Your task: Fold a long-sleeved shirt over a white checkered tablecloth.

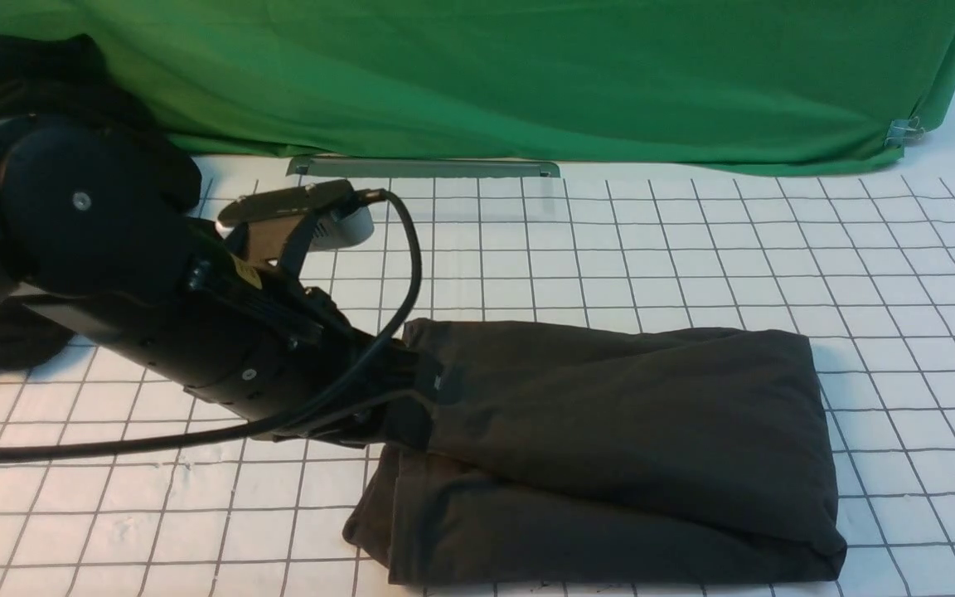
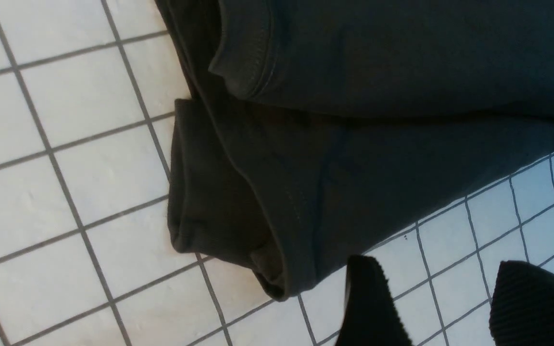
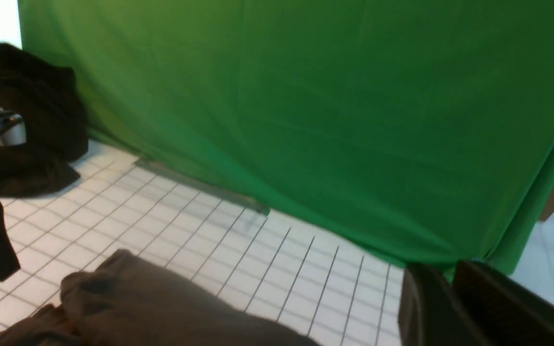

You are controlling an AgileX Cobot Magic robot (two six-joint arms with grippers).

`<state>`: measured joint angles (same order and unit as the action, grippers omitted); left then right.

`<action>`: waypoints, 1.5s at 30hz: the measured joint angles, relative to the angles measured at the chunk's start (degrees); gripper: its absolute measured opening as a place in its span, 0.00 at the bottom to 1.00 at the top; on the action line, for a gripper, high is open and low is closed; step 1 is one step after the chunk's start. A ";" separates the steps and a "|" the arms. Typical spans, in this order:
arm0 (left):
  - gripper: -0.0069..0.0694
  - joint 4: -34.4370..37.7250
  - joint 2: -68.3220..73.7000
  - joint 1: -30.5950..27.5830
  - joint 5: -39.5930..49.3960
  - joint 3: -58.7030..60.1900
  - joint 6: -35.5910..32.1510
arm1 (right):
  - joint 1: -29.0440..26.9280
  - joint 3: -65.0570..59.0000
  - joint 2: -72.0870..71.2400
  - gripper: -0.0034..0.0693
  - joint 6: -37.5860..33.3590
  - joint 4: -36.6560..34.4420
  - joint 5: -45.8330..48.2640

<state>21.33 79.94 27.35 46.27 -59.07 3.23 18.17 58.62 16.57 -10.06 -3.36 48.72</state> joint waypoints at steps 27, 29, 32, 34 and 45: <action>0.14 -1.56 0.13 0.00 -2.82 0.00 -0.20 | 0.00 -37.14 -10.66 0.17 4.33 -0.77 -33.76; 0.10 -1.75 0.12 0.00 -2.87 0.00 -0.19 | 0.00 -37.31 -10.66 0.18 4.33 -0.87 -33.51; 0.09 -2.15 0.19 0.00 -2.87 0.00 -0.69 | 0.00 -37.44 -10.66 0.19 4.38 -0.88 -33.40; 0.09 -2.39 0.19 0.00 -2.87 0.00 -1.02 | 0.00 -37.51 -10.66 0.19 4.38 -0.88 -33.40; 0.09 -3.83 0.19 0.00 -2.87 0.00 -1.75 | 0.00 -37.62 -10.66 0.22 4.38 -0.92 -33.40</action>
<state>17.51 80.13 27.35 43.40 -59.07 1.47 18.17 21.00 5.92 -5.68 -4.28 15.32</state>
